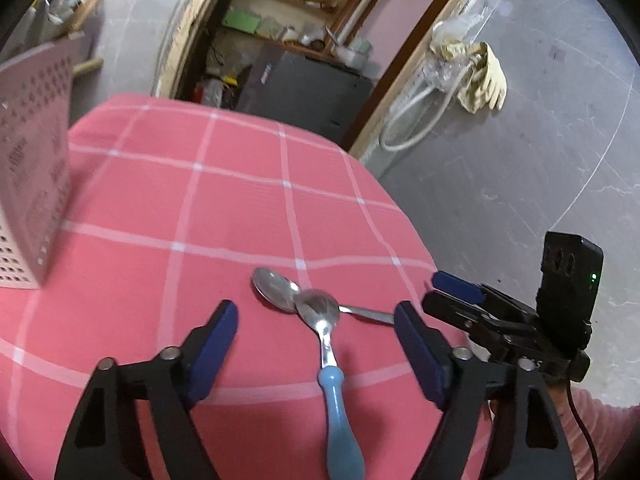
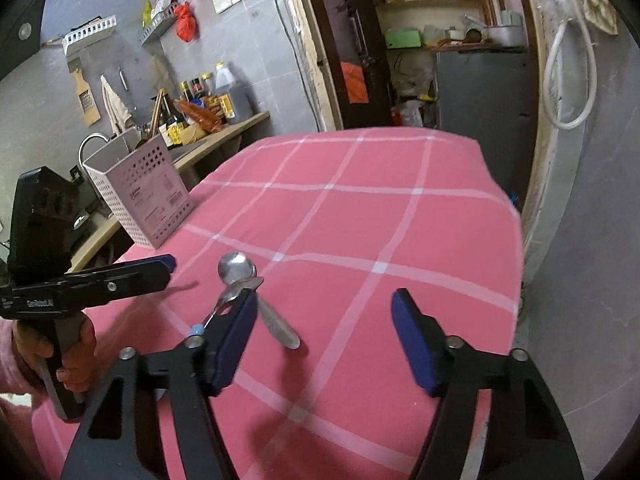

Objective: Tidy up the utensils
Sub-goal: 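Move both open tools back over the blue-handled spoon and silver spoon, then grasp the blue-handled spoon with the left tool while the right tool grasps the silver spoon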

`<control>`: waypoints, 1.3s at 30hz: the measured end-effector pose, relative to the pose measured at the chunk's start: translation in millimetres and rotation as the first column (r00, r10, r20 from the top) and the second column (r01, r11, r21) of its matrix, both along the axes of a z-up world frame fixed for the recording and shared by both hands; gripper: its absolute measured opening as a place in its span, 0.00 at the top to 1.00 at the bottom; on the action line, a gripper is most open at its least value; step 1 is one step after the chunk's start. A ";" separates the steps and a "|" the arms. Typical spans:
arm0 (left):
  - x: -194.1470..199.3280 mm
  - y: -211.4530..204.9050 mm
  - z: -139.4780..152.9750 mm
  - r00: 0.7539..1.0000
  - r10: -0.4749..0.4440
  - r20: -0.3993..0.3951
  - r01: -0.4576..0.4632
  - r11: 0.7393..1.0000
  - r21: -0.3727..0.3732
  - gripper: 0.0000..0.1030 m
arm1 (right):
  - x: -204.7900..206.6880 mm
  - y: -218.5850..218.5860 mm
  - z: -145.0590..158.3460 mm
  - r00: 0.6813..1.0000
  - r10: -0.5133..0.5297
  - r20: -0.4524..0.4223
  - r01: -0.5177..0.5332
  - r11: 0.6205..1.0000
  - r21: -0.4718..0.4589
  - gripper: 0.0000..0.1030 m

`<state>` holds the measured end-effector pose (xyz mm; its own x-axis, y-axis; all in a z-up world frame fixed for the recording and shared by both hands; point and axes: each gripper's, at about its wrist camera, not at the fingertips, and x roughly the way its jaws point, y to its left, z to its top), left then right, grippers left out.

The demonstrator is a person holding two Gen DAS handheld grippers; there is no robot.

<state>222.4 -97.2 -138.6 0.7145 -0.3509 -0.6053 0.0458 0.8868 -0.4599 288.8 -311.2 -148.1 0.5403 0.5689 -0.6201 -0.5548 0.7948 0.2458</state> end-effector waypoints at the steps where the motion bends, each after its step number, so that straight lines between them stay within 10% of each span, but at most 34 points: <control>1: 2.5 -1.3 -2.4 1.000 -0.013 -0.016 0.013 1.000 -0.008 0.34 | 0.4 2.3 -3.0 1.000 0.012 -0.015 -0.012 1.000 -0.003 0.48; 18: 24.6 -11.9 -21.8 0.981 -0.083 -0.174 0.083 0.997 -0.008 0.71 | -13.8 20.0 -14.5 0.994 0.088 -0.070 -0.092 0.994 -0.057 0.68; 39: 38.5 -23.1 -11.6 0.945 -0.121 -0.304 0.138 0.990 0.033 0.85 | -13.3 21.3 -15.8 0.992 0.057 -0.110 -0.060 0.998 -0.027 0.87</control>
<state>261.0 -120.3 -150.3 0.4466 -0.3900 -0.8053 0.0285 0.9058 -0.4228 275.5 -289.9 -163.9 0.4345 0.5775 -0.6912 -0.5716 0.7699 0.2839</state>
